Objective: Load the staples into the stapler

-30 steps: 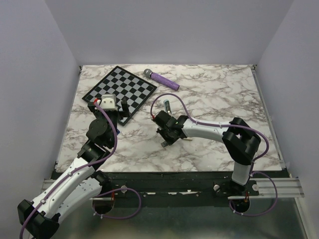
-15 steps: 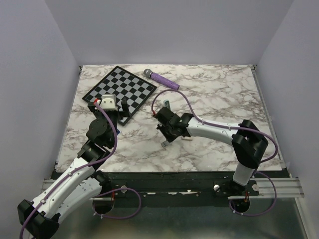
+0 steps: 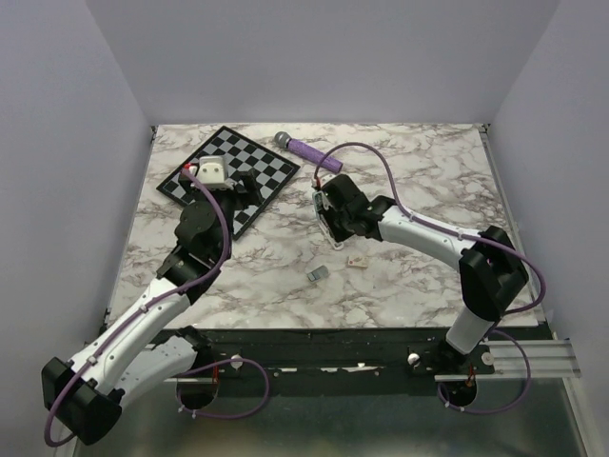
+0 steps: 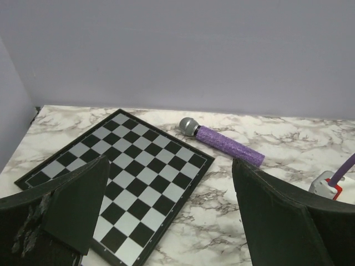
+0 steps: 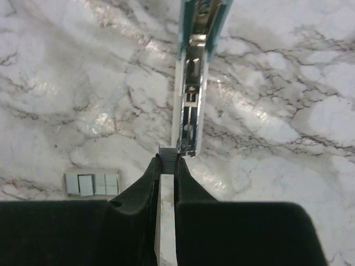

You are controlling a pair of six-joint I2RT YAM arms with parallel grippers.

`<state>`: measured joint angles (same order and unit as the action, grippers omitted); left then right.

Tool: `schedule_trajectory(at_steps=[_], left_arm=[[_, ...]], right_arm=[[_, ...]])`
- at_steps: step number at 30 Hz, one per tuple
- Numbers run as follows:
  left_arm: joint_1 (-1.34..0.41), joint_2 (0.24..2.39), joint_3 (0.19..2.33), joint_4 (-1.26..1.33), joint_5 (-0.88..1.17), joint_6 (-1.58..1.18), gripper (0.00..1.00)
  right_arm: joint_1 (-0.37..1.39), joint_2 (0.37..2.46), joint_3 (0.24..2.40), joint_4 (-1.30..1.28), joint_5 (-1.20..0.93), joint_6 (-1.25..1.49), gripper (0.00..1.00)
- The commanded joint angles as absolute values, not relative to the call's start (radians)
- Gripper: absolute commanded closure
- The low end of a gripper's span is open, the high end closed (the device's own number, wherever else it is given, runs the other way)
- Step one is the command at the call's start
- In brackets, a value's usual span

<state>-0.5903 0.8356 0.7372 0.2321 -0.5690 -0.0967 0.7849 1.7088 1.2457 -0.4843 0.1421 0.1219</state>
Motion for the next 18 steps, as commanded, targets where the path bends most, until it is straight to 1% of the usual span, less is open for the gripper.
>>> schedule_trajectory(at_steps=[1, 4, 5, 6, 13, 18], left_arm=[[-0.566, 0.938, 0.808, 0.276, -0.447, -0.153, 0.01], [-0.514, 0.997, 0.804, 0.301, -0.364, -0.211, 0.01], [-0.47, 1.006, 0.799, 0.298, -0.291, -0.23, 0.01], [-0.454, 1.014, 0.787, 0.296, -0.26, -0.259, 0.01], [-0.442, 1.014, 0.756, 0.296, -0.302, -0.193, 0.01], [-0.442, 1.017, 0.752, 0.302, -0.316, -0.183, 0.01]], right_arm=[[0.738, 1.692, 1.229, -0.358, 0.138, 0.072, 0.88], [0.715, 1.716, 1.227, -0.318, 0.121, 0.058, 0.88], [0.712, 1.724, 1.23, -0.307, 0.118, 0.054, 0.88], [0.709, 1.73, 1.229, -0.301, 0.114, 0.046, 0.88], [0.703, 1.781, 1.219, -0.244, 0.049, 0.035, 0.88], [0.703, 1.804, 1.206, -0.23, 0.052, 0.032, 0.88]])
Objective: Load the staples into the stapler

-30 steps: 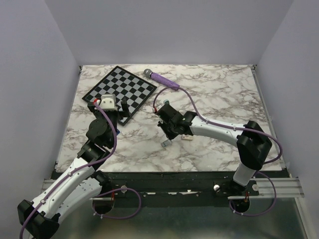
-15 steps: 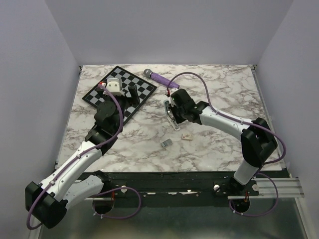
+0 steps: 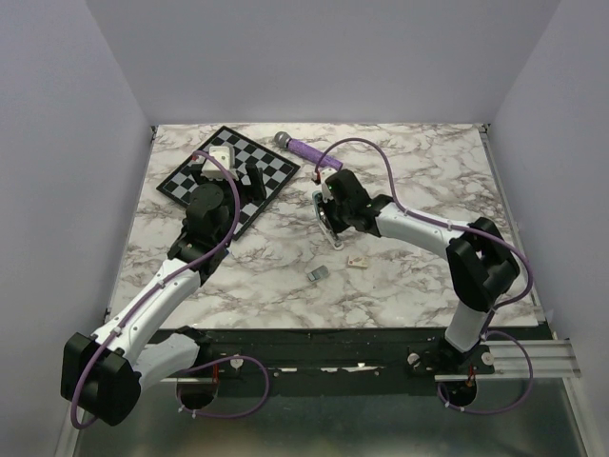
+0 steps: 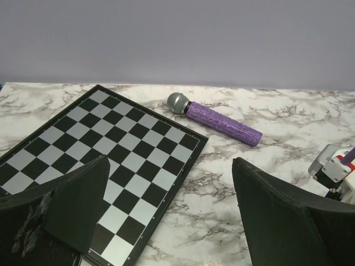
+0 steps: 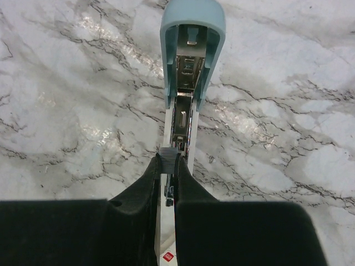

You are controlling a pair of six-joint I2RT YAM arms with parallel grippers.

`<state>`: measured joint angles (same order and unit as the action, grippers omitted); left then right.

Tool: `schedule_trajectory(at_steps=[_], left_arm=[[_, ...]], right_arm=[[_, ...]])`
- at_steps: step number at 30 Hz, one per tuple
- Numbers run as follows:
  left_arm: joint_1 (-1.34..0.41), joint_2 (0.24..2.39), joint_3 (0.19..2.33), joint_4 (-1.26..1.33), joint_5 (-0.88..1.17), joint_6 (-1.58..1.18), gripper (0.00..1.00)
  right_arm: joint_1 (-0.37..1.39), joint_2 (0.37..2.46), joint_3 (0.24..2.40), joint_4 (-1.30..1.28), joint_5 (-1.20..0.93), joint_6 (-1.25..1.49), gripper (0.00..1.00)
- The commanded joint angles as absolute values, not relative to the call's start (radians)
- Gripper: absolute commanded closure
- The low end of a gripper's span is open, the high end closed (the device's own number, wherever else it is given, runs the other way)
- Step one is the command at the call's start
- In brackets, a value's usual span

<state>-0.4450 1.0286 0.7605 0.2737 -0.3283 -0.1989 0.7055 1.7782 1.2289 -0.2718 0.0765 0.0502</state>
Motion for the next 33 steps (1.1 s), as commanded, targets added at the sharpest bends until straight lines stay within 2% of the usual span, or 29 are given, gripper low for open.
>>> schedule_trajectory(at_steps=[1, 33], left_arm=[[-0.442, 1.019, 0.752, 0.302, -0.319, -0.18, 0.01], [-0.442, 1.012, 0.741, 0.311, -0.318, -0.167, 0.01]], right_arm=[[0.703, 1.805, 1.203, -0.23, 0.055, 0.032, 0.88], [0.686, 1.835, 1.167, -0.213, 0.092, 0.028, 0.88]])
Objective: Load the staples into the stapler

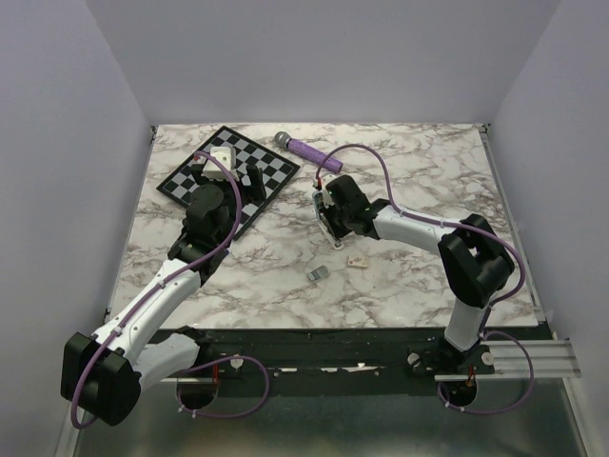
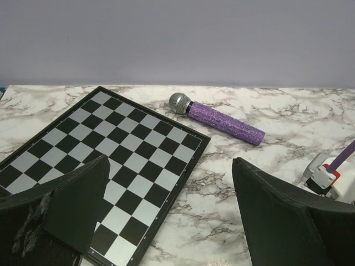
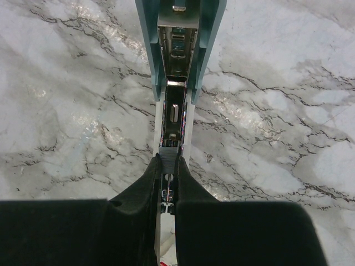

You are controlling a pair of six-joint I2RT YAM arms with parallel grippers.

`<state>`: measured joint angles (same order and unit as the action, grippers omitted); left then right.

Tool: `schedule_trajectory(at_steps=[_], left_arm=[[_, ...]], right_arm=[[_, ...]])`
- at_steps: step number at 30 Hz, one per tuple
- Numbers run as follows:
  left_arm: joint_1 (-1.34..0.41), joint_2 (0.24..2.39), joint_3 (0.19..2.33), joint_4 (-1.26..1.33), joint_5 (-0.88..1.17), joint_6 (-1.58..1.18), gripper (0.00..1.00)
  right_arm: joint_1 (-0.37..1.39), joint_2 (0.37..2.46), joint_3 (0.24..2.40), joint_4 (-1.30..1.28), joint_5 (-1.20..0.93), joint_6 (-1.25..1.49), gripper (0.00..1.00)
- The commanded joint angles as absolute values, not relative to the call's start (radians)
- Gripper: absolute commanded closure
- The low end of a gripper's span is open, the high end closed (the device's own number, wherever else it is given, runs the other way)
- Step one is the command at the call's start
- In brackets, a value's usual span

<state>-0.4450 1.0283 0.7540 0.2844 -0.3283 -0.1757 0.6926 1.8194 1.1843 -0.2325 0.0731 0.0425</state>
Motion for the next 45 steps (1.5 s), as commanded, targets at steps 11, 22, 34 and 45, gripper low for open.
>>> schedule_trajectory(at_steps=[11, 22, 34, 45], left_arm=[[-0.442, 1.012, 0.741, 0.311, -0.314, -0.167, 0.01], [-0.442, 1.012, 0.741, 0.311, -0.314, -0.166, 0.01], [-0.442, 1.012, 0.739, 0.313, -0.313, -0.164, 0.01], [-0.442, 1.012, 0.739, 0.314, -0.308, -0.166, 0.01]], right_arm=[[0.684, 1.83, 1.161, -0.213, 0.081, 0.026, 0.88], [0.683, 1.824, 1.149, -0.225, 0.081, 0.032, 0.84], [0.681, 1.812, 1.147, -0.226, 0.081, 0.037, 0.74], [0.676, 1.793, 1.154, -0.227, 0.072, 0.04, 0.66]])
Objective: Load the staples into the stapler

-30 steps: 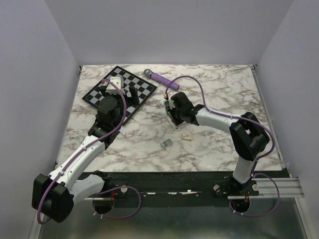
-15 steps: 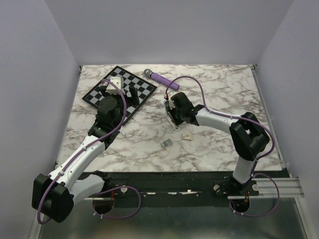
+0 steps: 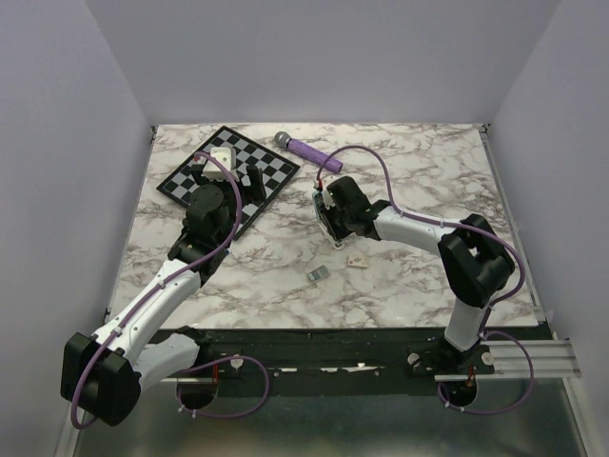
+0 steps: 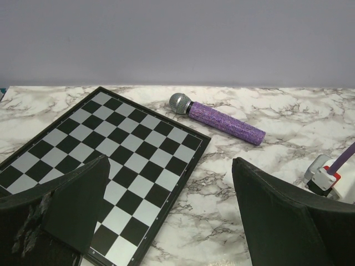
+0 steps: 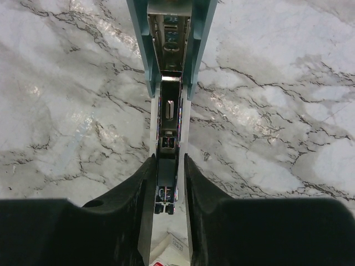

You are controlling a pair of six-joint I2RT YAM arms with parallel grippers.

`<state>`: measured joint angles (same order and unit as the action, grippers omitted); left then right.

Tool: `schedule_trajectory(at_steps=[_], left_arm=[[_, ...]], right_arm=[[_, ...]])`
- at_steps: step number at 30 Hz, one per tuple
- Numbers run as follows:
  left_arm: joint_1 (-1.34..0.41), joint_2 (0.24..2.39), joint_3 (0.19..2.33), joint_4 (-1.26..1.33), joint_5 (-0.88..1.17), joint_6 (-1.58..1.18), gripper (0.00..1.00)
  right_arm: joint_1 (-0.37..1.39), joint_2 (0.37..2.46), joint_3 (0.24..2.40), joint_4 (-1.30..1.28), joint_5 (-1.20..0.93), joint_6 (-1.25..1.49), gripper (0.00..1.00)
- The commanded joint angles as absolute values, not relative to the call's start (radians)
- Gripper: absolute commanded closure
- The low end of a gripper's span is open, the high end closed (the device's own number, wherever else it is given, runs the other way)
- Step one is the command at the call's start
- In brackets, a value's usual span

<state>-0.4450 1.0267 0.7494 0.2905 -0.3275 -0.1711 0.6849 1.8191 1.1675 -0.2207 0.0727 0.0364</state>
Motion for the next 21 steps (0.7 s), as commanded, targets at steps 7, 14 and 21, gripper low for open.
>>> schedule_trajectory(at_steps=[7, 14, 21], left_arm=[[-0.442, 1.014, 0.739, 0.313, -0.305, -0.167, 0.01], [-0.443, 1.019, 0.744, 0.313, -0.284, -0.167, 0.01], [-0.442, 1.081, 0.781, 0.279, -0.164, -0.19, 0.01]], right_arm=[[0.654, 1.775, 1.177, -0.227, 0.083, 0.051, 0.61], [0.643, 1.763, 1.163, -0.239, 0.049, 0.071, 0.51], [0.643, 1.649, 0.959, -0.071, 0.006, 0.072, 0.4]])
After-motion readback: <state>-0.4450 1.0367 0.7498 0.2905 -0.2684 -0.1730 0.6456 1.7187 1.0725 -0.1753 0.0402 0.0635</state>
